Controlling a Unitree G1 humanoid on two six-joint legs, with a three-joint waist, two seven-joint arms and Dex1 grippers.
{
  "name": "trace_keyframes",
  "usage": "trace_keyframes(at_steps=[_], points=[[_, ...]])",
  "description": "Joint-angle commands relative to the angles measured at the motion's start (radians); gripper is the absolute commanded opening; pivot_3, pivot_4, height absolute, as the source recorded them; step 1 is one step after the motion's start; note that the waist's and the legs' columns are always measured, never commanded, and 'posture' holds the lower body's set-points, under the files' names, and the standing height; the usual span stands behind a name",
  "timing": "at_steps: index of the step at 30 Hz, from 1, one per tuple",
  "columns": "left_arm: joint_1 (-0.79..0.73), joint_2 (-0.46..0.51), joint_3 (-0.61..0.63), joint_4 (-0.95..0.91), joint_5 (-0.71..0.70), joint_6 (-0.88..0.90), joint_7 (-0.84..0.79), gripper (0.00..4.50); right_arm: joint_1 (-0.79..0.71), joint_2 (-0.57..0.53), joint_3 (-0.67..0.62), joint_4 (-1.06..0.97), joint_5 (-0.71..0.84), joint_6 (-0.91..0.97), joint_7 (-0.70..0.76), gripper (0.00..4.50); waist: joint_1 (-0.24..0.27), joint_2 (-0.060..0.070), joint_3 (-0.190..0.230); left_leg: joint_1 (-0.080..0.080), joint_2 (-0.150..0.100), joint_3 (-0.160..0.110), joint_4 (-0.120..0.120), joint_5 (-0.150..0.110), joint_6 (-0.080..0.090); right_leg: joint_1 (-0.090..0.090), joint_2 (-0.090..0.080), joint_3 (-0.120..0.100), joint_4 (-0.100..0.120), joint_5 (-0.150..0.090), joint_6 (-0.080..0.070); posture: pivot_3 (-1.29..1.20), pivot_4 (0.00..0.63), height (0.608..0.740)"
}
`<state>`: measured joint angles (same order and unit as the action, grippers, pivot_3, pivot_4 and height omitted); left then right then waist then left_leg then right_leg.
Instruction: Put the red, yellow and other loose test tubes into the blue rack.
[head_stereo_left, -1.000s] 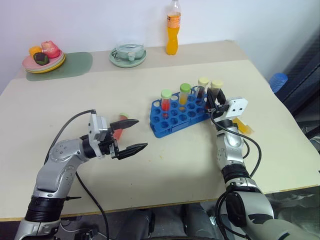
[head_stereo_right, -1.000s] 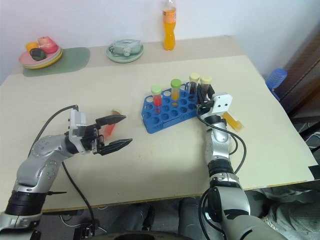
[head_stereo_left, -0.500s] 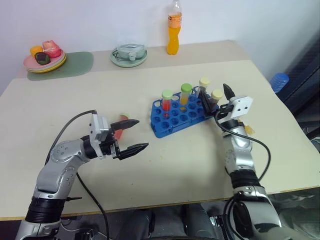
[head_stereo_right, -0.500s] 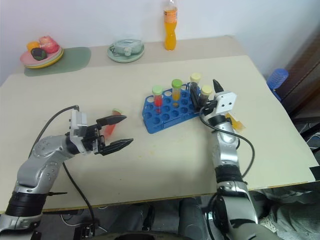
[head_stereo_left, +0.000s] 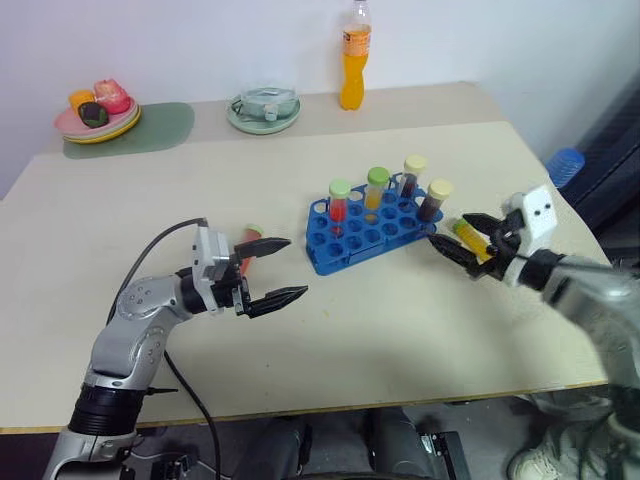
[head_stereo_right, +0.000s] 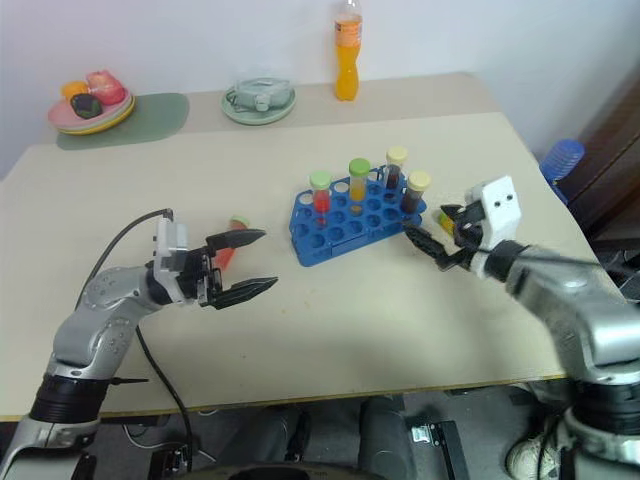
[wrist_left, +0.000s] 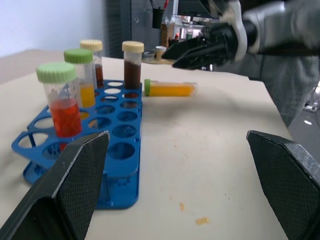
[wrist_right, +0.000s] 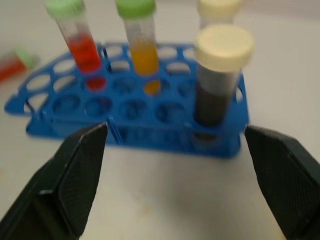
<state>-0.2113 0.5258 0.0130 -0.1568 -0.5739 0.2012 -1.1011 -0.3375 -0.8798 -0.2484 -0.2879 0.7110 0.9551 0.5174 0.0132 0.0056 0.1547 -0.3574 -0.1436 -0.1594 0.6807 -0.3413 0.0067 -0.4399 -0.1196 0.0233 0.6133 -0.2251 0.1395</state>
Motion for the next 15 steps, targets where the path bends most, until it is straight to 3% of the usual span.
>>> trace_keyframes(at_steps=[1, 7, 15], points=[[-0.024, -0.009, -0.008, 0.004, 0.012, -0.031, -0.018, 4.50, -0.119, -0.103, 0.071, 0.156, -0.067, 0.097, 0.043, 4.46, 0.002, 0.000, 0.000, 0.000, 0.000, 0.000, 0.000, 0.000, 0.000, 0.000, 0.000, 0.000, 0.000, 0.000, 0.000, 0.00, 0.150, 0.740], [-0.027, -0.021, -0.019, 0.010, 0.025, -0.040, -0.024, 4.50, -0.295, -0.163, 0.288, 0.355, -0.225, 0.068, 0.178, 4.46, -0.001, -0.001, 0.000, -0.001, 0.000, 0.001, 0.000, 0.000, 0.000, -0.001, -0.001, -0.001, 0.000, 0.000, 0.000, 0.00, 0.150, 0.740], [0.004, -0.018, -0.017, -0.027, 0.027, -0.038, -0.009, 4.50, -0.462, -0.114, 0.415, 0.588, -0.349, 0.039, 0.316, 4.46, 0.001, -0.001, 0.000, -0.003, 0.000, 0.001, 0.000, 0.000, 0.000, -0.003, -0.001, -0.001, 0.000, 0.000, 0.000, 0.00, 0.150, 0.740]])
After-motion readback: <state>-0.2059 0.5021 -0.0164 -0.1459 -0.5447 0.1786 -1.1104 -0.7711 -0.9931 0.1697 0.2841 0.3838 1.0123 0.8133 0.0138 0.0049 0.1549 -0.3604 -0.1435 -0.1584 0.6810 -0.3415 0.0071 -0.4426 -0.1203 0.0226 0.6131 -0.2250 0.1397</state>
